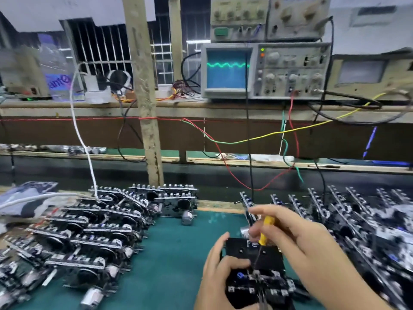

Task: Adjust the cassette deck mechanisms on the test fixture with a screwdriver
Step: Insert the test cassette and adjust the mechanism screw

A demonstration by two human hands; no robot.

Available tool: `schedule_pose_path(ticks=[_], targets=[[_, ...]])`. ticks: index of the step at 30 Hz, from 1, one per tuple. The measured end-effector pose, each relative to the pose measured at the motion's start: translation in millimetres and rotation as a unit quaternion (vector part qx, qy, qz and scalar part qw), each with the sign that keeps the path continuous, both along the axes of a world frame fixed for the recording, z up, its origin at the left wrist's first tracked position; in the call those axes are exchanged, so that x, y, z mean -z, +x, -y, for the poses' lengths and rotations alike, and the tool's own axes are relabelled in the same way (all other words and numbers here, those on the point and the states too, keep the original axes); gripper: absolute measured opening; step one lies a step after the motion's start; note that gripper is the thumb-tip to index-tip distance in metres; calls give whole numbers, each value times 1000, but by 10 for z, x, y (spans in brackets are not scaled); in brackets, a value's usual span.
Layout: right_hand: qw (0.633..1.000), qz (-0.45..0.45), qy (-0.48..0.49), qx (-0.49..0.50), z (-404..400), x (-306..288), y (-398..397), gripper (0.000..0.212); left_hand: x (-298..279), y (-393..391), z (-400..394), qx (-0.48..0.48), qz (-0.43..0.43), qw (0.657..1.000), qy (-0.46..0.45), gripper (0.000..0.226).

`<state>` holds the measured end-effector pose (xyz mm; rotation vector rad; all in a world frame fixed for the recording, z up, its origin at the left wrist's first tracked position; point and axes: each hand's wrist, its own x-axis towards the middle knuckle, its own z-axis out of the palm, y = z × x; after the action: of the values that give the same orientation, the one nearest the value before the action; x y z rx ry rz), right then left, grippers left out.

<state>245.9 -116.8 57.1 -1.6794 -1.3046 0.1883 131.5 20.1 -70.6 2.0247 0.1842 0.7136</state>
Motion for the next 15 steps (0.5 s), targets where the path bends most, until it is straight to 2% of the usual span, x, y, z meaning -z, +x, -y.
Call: schedule_pose_path(ticks=[1,3,9,13,15], targets=[[1000,13,25,9,-51,6,-10,29,97,-23,36,-74,31,996,37,55],[998,27,37,46,-74,83,-37,25,173,-1,182,-120,70,990,28,61],[986,98,114,72,-220,220,-209,13,185,64,155,-108,110,988,12,56],[987,104,110,59,-198,194,-210,19,227,82,145,-112,103,988,-8,57],[992,83,92,34,-169,163,-191,18,242,87,136,-113,100,989,2,68]])
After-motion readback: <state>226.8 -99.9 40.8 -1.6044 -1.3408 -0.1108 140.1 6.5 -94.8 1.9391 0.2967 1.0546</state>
